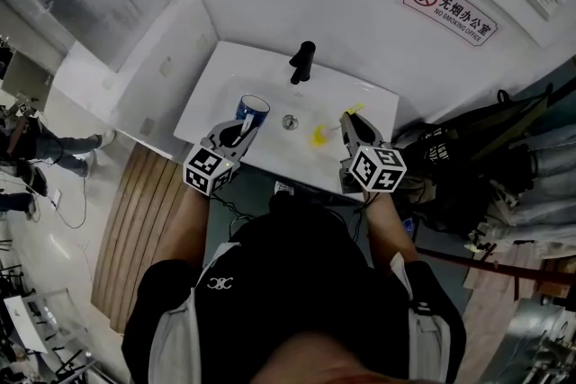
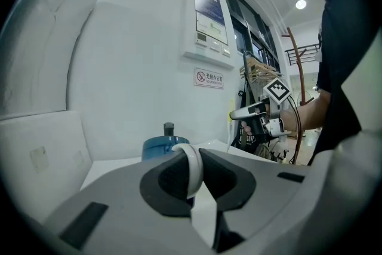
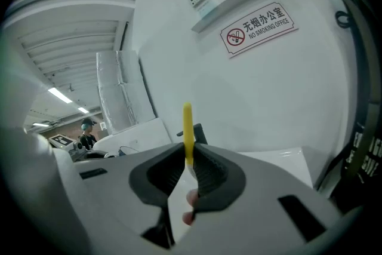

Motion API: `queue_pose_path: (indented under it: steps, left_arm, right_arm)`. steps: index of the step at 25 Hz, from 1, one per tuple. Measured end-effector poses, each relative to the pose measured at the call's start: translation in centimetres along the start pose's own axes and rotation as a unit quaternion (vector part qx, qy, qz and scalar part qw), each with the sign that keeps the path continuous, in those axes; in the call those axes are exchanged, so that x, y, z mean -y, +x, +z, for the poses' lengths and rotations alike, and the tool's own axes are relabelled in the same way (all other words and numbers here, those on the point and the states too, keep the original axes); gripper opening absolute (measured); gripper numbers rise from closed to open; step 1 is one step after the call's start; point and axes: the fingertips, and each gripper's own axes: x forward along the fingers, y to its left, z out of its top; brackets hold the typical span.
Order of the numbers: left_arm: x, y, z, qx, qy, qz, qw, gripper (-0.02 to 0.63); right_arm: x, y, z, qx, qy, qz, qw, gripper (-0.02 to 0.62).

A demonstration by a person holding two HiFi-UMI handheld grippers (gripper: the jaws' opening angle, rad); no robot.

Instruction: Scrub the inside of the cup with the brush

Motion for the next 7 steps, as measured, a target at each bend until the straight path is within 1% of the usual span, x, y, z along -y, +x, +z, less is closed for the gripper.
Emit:
queue_pose_path:
  steps: [7]
  left_arm:
    - [-0.27,0.0,-0.09,0.004,-0.02,0.003,0.9998,0.048]
  right_arm:
    - [-0.48,0.03,-0.17,-0.003,-0.013,0.01,1.0,0.051]
